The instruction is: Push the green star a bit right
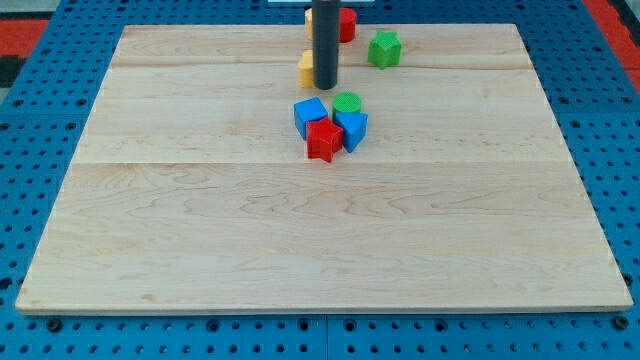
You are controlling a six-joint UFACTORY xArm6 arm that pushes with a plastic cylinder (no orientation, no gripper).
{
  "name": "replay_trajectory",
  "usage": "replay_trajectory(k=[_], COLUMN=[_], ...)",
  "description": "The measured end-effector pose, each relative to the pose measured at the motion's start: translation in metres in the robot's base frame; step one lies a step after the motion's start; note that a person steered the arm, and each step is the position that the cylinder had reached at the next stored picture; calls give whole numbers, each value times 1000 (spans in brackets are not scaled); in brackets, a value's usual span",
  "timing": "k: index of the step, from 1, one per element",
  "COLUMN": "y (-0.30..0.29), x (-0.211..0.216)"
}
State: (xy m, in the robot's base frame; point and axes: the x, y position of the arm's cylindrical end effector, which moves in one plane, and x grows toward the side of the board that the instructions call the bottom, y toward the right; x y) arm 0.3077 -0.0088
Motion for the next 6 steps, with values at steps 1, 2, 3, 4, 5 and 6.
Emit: replay_trajectory(k=[1,2,3,4,5,6], y=[-59,-111,-98,-59,-14,20], x=[0,-25,-57,-66,-70,-73])
